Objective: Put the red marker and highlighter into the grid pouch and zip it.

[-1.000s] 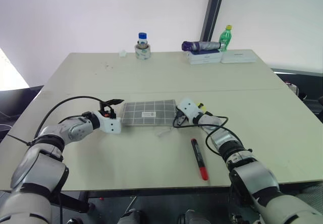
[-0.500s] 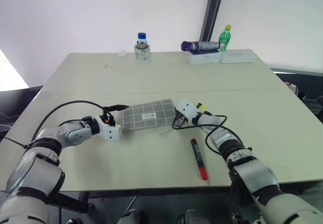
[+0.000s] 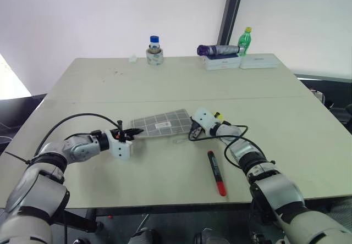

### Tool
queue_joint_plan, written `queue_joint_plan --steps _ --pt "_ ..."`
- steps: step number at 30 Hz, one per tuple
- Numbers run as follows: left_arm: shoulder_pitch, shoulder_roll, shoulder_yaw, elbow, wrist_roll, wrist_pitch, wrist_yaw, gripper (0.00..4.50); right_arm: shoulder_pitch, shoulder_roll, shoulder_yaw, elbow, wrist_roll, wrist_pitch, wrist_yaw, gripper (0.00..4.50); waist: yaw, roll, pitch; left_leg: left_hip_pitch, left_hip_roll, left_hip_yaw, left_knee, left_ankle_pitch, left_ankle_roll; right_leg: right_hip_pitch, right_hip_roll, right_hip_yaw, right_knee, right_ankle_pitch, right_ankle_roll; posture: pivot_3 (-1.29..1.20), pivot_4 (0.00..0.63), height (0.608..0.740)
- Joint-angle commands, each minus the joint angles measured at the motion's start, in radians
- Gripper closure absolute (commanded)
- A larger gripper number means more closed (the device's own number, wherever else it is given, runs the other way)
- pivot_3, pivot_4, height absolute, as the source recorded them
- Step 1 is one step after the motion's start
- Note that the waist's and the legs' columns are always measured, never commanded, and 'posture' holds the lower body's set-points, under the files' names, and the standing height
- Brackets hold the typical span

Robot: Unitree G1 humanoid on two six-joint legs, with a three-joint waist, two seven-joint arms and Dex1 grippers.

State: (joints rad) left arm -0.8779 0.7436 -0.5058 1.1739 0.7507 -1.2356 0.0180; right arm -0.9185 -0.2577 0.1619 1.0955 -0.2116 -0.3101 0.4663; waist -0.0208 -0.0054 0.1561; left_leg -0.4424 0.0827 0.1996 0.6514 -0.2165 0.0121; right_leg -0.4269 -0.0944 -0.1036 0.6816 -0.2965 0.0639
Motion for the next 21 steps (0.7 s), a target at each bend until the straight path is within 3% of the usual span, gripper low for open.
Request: queue_joint_plan --steps 1,3,9,16,21 --pt "0.033 -0.008 -0.012 -0.008 -0.014 -0.042 -0.027 4.50 -0.020 0.004 -0.056 -0.058 0.084 0.001 0.073 3.98 0.000 0.000 0.000 0.000 0.000 0.000 0.000 0.000 0.000 0.000 0.000 0.000 0.000 0.000 0.000 0.00 0.150 0.740" --pt "0.049 0.004 0.001 -0.018 -0.026 -0.046 -0.025 4.50 -0.020 -0.001 -0.085 -0.094 0.124 0.011 0.112 3.23 -0.001 0.000 0.000 0.000 0.000 0.000 0.000 0.000 0.000 0.000 0.000 0.000 0.000 0.000 0.000 0.00 0.150 0.740" --pt "0.107 0.022 0.089 -0.065 -0.167 -0.023 -0.078 4.50 0.027 -0.044 -0.180 -0.298 0.259 0.156 0.189 0.11 -0.014 0.000 0.000 0.000 0.001 -0.003 0.000 0.000 0.000 -0.001 0.000 0.000 0.001 0.000 0.000 0.00 0.150 0.740" --pt "0.277 0.032 0.178 -0.292 -0.373 0.061 -0.206 4.50 0.223 -0.144 -0.215 -0.711 0.339 0.391 0.240 0.04 -0.016 0.000 0.000 -0.001 0.001 -0.006 0.000 0.000 0.000 0.000 -0.002 0.000 0.001 -0.001 0.001 0.00 0.150 0.740" --pt "0.388 0.042 0.258 -0.476 -0.445 0.212 -0.247 4.50 0.384 -0.123 -0.237 -1.051 0.533 0.757 0.241 0.04 -0.021 0.000 0.000 0.000 0.001 -0.008 -0.001 0.000 0.000 0.000 -0.002 0.000 0.002 -0.001 0.001 0.00 0.150 0.740"
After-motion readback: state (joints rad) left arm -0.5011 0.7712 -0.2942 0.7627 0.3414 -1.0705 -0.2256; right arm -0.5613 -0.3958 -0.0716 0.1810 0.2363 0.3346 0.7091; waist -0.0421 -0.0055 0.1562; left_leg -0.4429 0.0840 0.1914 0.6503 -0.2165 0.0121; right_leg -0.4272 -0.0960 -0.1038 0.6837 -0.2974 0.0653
